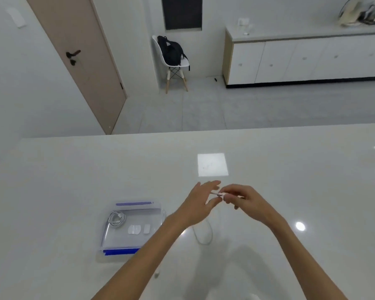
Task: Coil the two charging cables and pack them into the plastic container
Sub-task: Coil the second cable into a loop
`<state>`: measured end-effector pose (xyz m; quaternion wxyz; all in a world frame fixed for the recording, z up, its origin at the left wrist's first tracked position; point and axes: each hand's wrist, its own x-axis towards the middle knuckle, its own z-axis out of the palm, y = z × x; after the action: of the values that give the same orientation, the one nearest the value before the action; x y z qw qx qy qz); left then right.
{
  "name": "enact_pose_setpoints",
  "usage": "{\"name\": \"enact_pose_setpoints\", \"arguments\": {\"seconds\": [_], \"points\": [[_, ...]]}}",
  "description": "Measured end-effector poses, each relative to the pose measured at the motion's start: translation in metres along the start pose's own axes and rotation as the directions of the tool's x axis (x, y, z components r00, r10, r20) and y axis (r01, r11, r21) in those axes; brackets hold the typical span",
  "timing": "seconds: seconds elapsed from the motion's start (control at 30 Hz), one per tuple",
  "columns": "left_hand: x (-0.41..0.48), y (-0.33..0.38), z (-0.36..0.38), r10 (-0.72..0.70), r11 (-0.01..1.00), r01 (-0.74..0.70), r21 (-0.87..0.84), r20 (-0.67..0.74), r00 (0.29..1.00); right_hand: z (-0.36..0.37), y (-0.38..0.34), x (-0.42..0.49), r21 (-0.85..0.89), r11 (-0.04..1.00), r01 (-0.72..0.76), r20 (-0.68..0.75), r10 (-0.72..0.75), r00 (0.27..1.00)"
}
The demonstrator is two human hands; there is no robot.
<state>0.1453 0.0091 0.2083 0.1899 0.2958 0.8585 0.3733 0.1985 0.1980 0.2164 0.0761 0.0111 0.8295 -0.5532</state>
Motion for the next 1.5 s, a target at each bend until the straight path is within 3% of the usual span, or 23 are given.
{"name": "enact_pose_setpoints", "arguments": {"seconds": [0.07, 0.17, 0.23, 0.33, 0.37, 0.4, 0.47, 0.5, 0.63, 0.8, 0.87, 0.93, 1.03, 1.13, 1.2, 1.27, 1.33, 1.37, 1.43, 1.47, 1.5], "points": [[0.019, 0.02, -0.008, 0.038, 0.99, -0.033, -0.137, 0.03, 0.999, -0.035, -0.035, -0.008, 0.072, 0.991, 0.11, -0.107, -0.102, 0.989], [0.028, 0.031, -0.008, 0.046, 0.965, -0.062, -0.255, -0.069, 0.997, -0.071, -0.066, -0.018, 0.248, 0.921, 0.3, -0.306, -0.22, 0.926], [0.024, 0.026, -0.001, 0.027, 0.961, -0.047, -0.272, -0.078, 0.997, -0.093, -0.078, -0.023, 0.464, 0.779, 0.421, -0.436, -0.213, 0.874], [0.01, 0.006, 0.018, -0.036, 0.961, 0.042, -0.275, 0.028, 0.999, -0.126, -0.09, -0.03, 0.736, 0.451, 0.505, -0.534, -0.071, 0.842], [0.004, -0.001, 0.023, -0.065, 0.952, 0.074, -0.298, 0.04, 0.997, -0.134, -0.09, -0.031, 0.721, 0.472, 0.507, -0.566, -0.022, 0.824], [-0.002, -0.005, 0.027, -0.093, 0.94, 0.099, -0.327, 0.032, 0.995, -0.139, -0.086, -0.031, 0.647, 0.595, 0.477, -0.604, 0.019, 0.797], [-0.009, 0.0, 0.025, -0.125, 0.913, 0.106, -0.393, -0.025, 0.992, -0.137, -0.063, -0.026, 0.417, 0.868, 0.269, -0.639, 0.069, 0.766], [-0.01, 0.008, 0.02, -0.126, 0.9, 0.089, -0.427, -0.059, 0.99, -0.131, -0.048, -0.024, 0.341, 0.927, 0.158, -0.629, 0.1, 0.771], [-0.007, 0.054, -0.017, -0.088, 0.85, 0.01, -0.526, -0.124, 0.988, -0.09, 0.011, -0.02, 0.344, 0.933, -0.102, -0.56, 0.292, 0.775], [-0.015, 0.094, -0.045, 0.026, 0.852, -0.069, -0.52, -0.089, 0.996, -0.049, 0.025, -0.018, 0.268, 0.946, -0.182, -0.476, 0.294, 0.829], [-0.013, 0.102, -0.05, 0.016, 0.896, -0.054, -0.44, -0.09, 0.996, -0.04, 0.011, -0.021, 0.259, 0.953, -0.157, -0.391, 0.252, 0.885], [-0.005, 0.102, -0.057, -0.095, 0.939, 0.047, -0.342, -0.125, 0.988, -0.035, -0.009, -0.027, 0.281, 0.955, -0.1, -0.307, 0.188, 0.933], [0.002, 0.087, -0.066, -0.283, 0.958, 0.287, -0.01, -0.196, 0.939, -0.034, -0.038, -0.033, 0.258, 0.964, 0.063, -0.416, 0.052, 0.908], [-0.01, 0.087, -0.07, -0.343, 0.802, 0.453, 0.39, -0.32, 0.883, -0.045, -0.066, -0.039, 0.249, 0.947, 0.201, -0.534, -0.039, 0.844], [-0.017, 0.097, -0.069, -0.262, 0.74, 0.459, 0.492, -0.417, 0.87, -0.053, -0.084, -0.042, 0.231, 0.94, 0.252, -0.517, -0.101, 0.85], [-0.019, 0.111, -0.072, -0.161, 0.839, 0.359, 0.409, -0.444, 0.882, -0.054, -0.1, -0.042, 0.149, 0.955, 0.257, -0.42, -0.175, 0.891], [-0.018, 0.127, -0.079, -0.073, 0.987, 0.106, 0.121, -0.255, 0.964, -0.054, -0.113, -0.04, 0.049, 0.961, 0.274, -0.304, -0.247, 0.92], [-0.018, 0.133, -0.083, 0.007, 0.993, -0.017, -0.116, -0.093, 0.996, -0.055, -0.12, -0.038, 0.047, 0.952, 0.302, -0.261, -0.281, 0.924], [-0.019, 0.139, -0.089, 0.128, 0.853, -0.043, -0.52, 0.129, 0.983, -0.064, -0.133, -0.037, 0.102, 0.925, 0.366, -0.215, -0.339, 0.916], [-0.02, 0.138, -0.09, 0.116, 0.807, -0.008, -0.59, 0.146, 0.982, -0.069, -0.14, -0.037, 0.114, 0.916, 0.383, -0.216, -0.354, 0.91], [-0.021, 0.138, -0.088, 0.074, 0.823, -0.011, -0.568, 0.089, 0.993, -0.074, -0.146, -0.037, 0.094, 0.916, 0.391, -0.249, -0.359, 0.9]]}}
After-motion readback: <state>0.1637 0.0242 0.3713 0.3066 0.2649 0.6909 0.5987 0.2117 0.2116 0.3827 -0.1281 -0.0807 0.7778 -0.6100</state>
